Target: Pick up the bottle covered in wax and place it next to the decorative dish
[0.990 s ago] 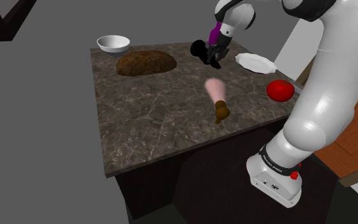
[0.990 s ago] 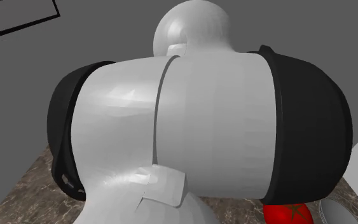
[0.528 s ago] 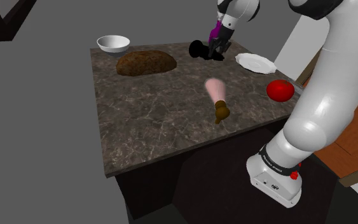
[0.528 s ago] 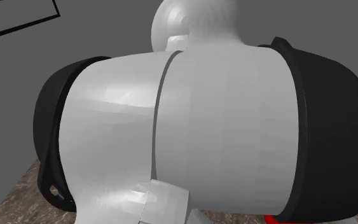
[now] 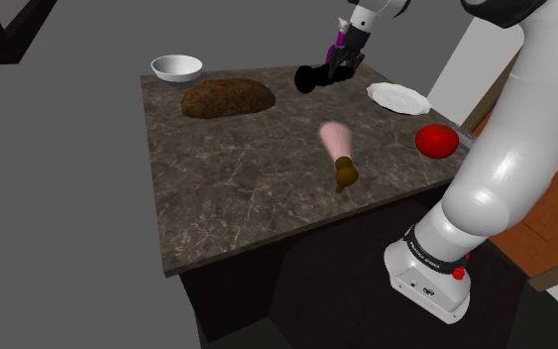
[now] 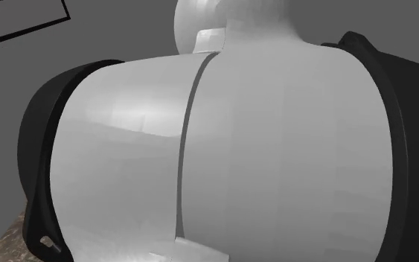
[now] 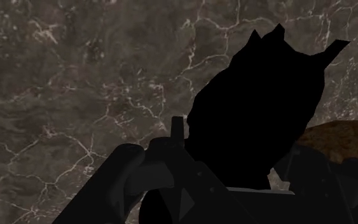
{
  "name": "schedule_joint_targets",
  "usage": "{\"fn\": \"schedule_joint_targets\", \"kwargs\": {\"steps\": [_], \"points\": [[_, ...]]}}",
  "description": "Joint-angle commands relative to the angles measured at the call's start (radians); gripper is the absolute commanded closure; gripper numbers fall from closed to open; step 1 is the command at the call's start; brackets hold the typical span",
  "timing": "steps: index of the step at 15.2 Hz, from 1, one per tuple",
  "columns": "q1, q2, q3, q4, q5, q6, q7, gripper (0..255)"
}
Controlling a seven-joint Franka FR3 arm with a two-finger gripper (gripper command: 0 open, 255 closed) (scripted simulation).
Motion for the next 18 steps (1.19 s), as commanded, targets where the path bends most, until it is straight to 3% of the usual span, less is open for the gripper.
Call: {"fn": "schedule_joint_targets", "kwargs": {"steps": [1,12,18], "points": [[0.0,-0.009,-0.002,0.017,-0.007,-0.023,0.008,255],[-0.001,-0.039,-0.009,0.116,-0.033,-0.144,0.046,255],[-0.004,-0.257,-0.041,-0.14,-0.126,-0.09,0.017,255]]}}
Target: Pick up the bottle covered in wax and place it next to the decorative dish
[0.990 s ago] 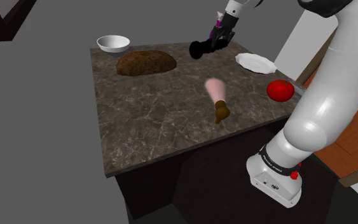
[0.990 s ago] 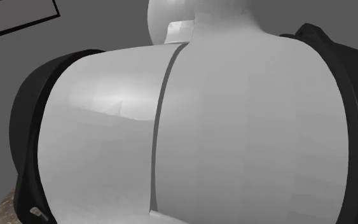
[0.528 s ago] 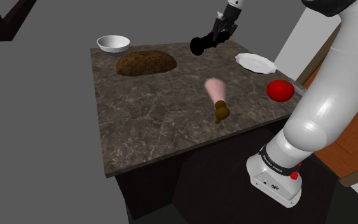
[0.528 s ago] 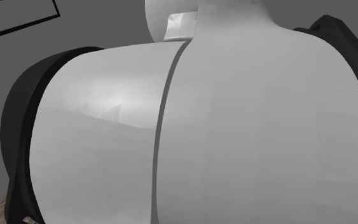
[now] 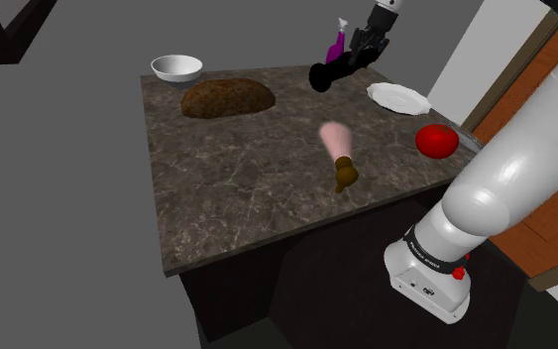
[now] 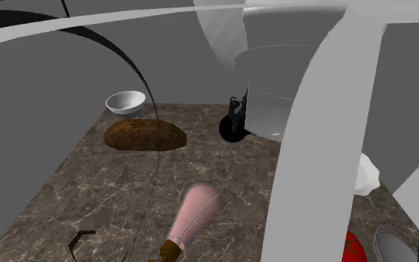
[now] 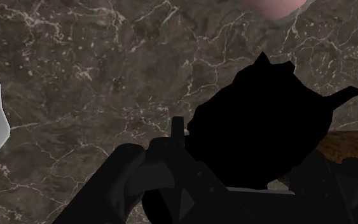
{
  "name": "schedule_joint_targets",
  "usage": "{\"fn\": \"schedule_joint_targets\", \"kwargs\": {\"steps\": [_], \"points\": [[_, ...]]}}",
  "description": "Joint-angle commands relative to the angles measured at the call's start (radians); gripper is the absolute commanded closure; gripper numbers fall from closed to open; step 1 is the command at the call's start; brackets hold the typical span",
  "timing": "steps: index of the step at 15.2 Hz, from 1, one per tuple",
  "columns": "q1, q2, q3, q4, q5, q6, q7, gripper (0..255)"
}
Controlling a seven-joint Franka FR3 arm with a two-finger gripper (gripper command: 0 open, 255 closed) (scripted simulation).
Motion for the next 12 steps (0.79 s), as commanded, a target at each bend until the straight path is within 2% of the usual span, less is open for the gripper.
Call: {"fn": "schedule_joint_targets", "kwargs": {"steps": [1,6,12], "points": [[-0.008,-0.069,-0.011,-0.081,-0.031,0.018,-0.013,255],[-0.044,-0.24,-0.029,-0.246,-0.118,0.027,-0.03,255],[-0.117,-0.433,-0.051,-0.402,-0.223,0.001,-0.059,255]]}}
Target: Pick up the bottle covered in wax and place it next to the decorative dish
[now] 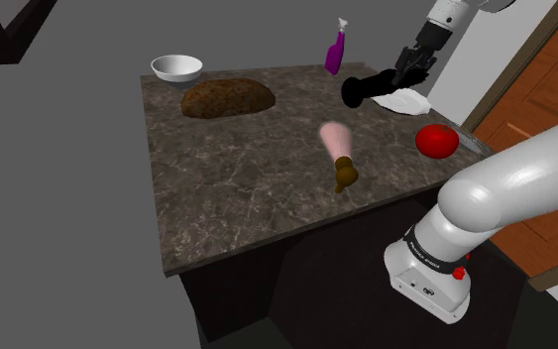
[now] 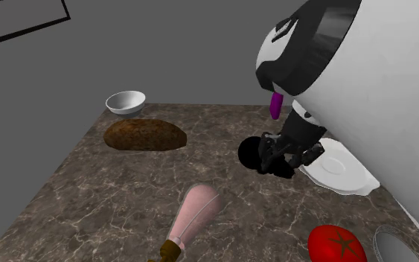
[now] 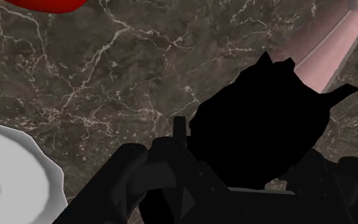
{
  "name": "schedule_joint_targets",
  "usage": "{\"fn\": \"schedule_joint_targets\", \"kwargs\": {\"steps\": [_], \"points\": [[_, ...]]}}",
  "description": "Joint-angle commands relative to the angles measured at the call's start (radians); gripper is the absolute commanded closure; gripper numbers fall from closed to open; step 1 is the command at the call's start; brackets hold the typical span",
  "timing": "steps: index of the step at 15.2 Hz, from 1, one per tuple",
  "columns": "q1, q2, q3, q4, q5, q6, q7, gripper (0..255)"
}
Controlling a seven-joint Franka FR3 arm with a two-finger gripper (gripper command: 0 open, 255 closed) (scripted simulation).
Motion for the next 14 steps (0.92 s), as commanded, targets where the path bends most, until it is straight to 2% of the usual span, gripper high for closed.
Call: {"fn": "schedule_joint_targets", "kwargs": {"steps": [1,3,14], "points": [[-0.029,-0.066,-0.007,-0.042,-0.036,-0.02,-0.011,255],[-0.069,-0.142,-0.019,-0.092,-0.08,-0.044,-0.031,255],[-0.067,-0.097,-0.052,-0.206,-0.077,0.109,-0.067,255]]}}
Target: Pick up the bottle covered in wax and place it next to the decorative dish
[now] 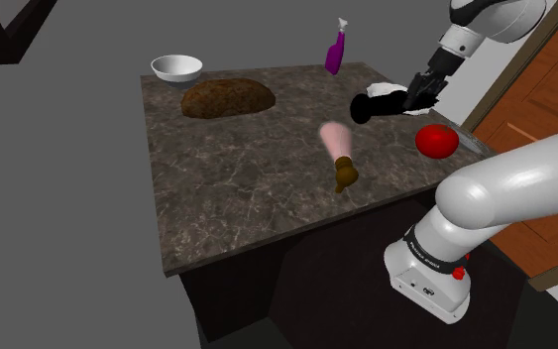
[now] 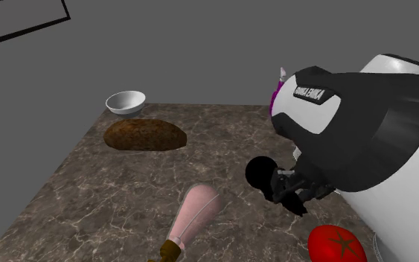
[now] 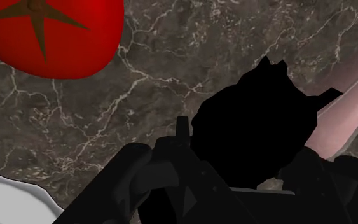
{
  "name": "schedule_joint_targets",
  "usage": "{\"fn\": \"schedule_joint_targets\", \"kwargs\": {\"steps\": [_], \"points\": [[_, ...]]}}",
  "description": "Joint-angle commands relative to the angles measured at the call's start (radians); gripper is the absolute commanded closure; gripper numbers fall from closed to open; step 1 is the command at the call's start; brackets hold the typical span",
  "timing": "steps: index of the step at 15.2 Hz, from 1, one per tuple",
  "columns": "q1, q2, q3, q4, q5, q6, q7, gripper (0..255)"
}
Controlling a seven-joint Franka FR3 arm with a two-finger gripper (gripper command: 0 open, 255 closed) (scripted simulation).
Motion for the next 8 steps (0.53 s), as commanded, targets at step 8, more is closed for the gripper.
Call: {"fn": "schedule_joint_targets", "kwargs": {"steps": [8], "points": [[0.013,0.061,-0.034,-0.082,0.016,0.137,-0.038,255]]}}
